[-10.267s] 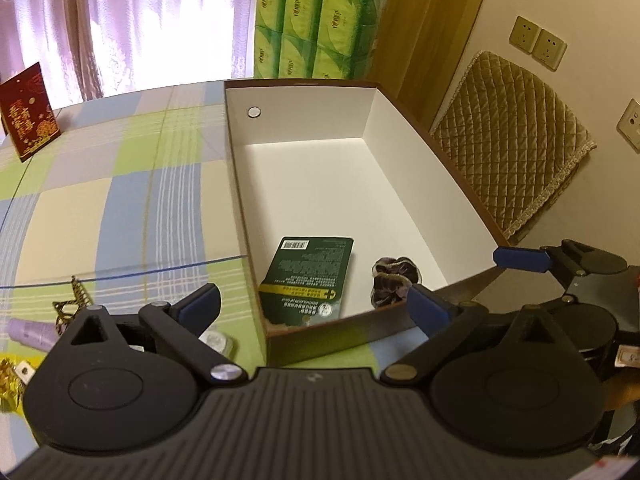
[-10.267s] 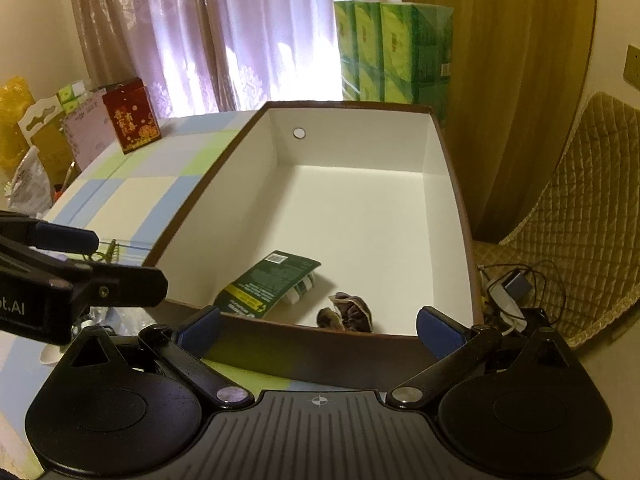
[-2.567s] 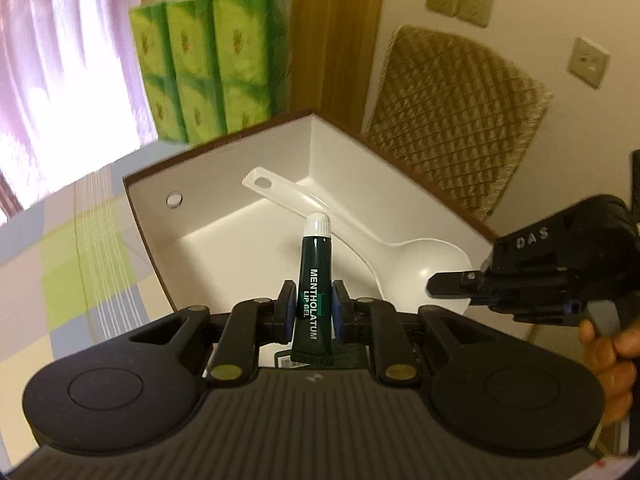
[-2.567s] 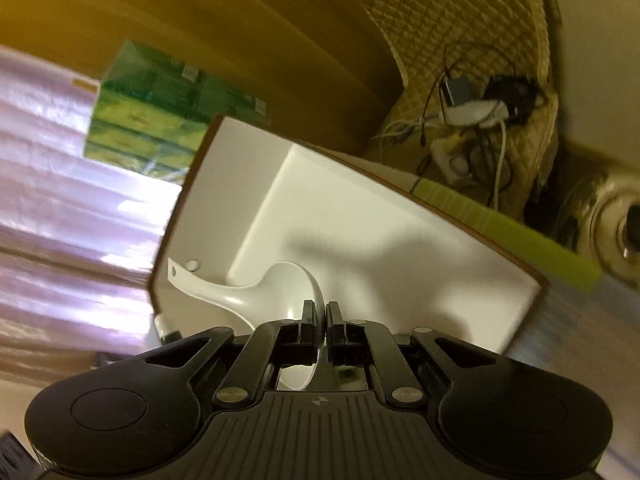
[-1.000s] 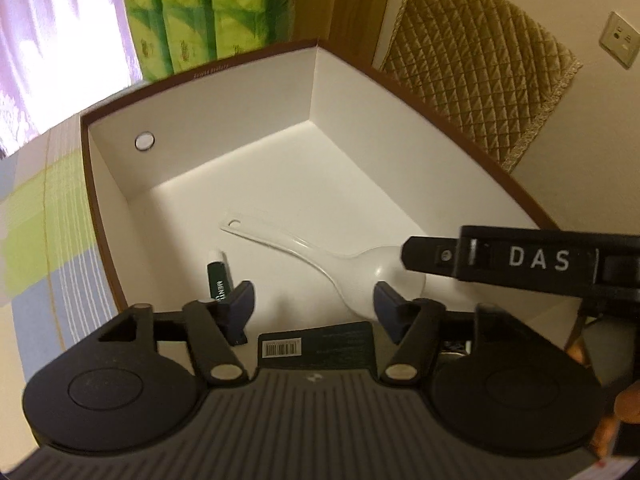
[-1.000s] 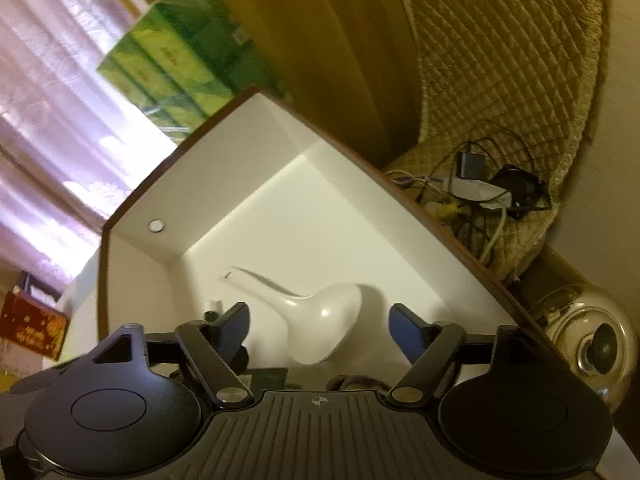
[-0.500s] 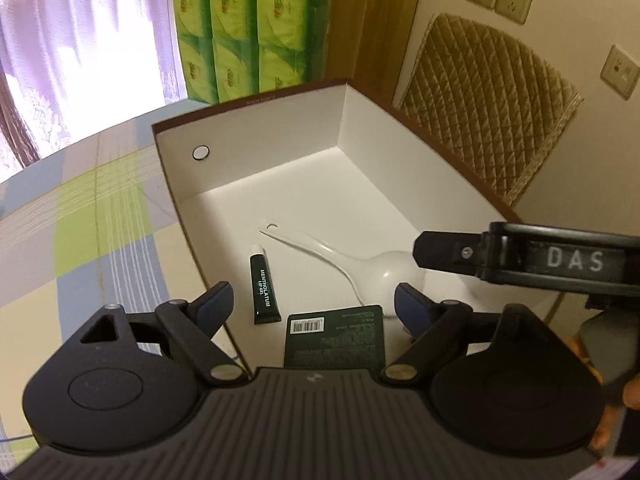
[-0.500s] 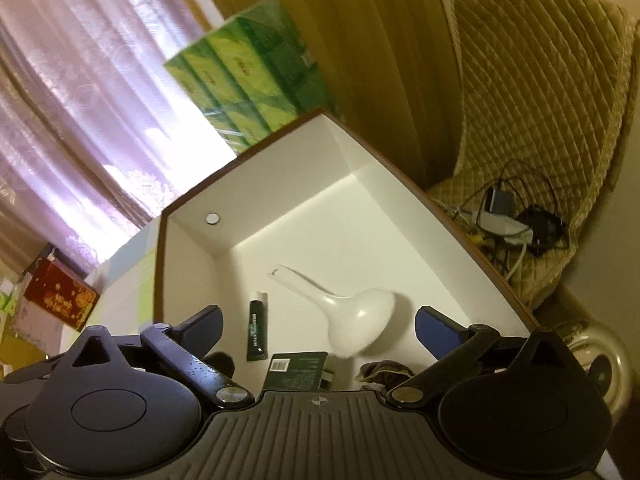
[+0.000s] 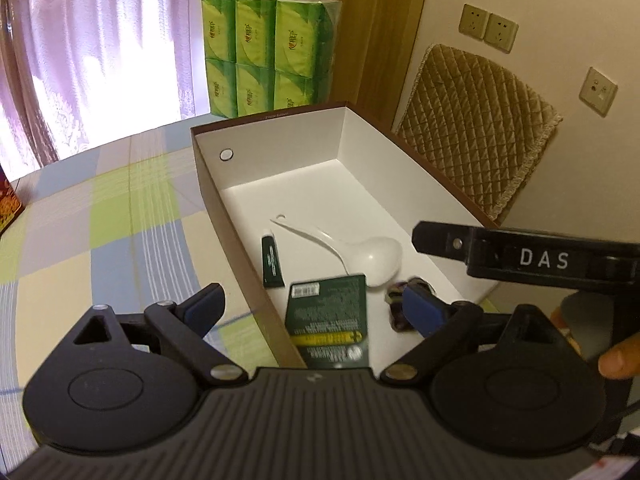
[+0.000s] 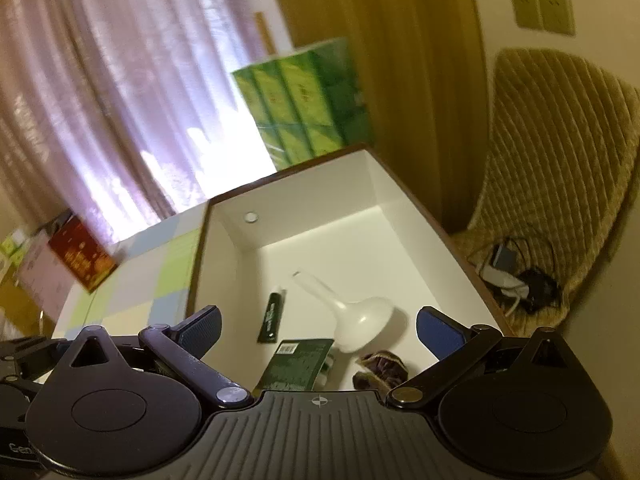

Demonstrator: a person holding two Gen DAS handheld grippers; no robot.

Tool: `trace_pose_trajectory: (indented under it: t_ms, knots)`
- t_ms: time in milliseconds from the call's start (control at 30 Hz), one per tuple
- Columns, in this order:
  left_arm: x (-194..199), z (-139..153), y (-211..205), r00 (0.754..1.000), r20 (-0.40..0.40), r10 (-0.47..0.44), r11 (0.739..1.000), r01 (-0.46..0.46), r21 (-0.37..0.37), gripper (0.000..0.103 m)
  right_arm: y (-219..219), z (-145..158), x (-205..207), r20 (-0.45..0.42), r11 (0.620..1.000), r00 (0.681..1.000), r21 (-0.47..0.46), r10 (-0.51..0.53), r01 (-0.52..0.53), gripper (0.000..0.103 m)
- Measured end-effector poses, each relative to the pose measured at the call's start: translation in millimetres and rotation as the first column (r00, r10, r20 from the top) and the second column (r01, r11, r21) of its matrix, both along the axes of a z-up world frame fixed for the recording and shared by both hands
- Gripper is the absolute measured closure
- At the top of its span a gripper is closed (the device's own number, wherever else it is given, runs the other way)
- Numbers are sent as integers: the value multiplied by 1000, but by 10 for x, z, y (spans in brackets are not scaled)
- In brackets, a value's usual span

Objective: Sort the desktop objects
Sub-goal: 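Withdraw both tools from the box toward the remaining table items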

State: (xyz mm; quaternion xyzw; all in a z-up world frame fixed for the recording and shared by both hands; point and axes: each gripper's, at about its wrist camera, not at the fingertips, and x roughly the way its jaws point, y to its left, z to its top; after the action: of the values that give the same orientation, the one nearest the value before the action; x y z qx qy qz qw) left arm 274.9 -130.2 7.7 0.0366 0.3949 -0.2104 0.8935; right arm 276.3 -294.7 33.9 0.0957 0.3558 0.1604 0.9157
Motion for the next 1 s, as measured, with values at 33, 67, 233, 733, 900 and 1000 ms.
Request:
trace_pose_trajectory:
  t_ms: [33, 67, 233, 733, 900, 1000]
  knots:
    - [-60, 0, 22, 1000, 0, 0, 1000, 0, -3, 10, 5, 1, -59, 5, 1000, 1000, -2, 14, -14, 2]
    - [-129, -2, 42, 1000, -2, -1, 1000, 1, -7, 10, 13, -6, -108, 6, 1000, 1000, -5, 27, -27, 2]
    - [-471, -49, 218, 1000, -22, 1, 1000, -2, -21, 10, 97, -90, -338, -11, 996, 996, -23, 85, -86, 2]
    - [-1346, -443, 1274, 962, -151, 228, 974, -225, 34, 10, 648, -303, -832, -41, 972, 973, -51, 227, -229, 2]
    - [-1483, -488, 1637, 935, -164, 316, 949, -312, 48, 10, 951, -424, -929, -69, 941, 943, -79, 325, -330, 2]
    - [-1543, -514, 1818, 919, -163, 359, 933, -355, 52, 11, 1104, -511, -962, -97, 924, 926, -80, 365, -373, 2]
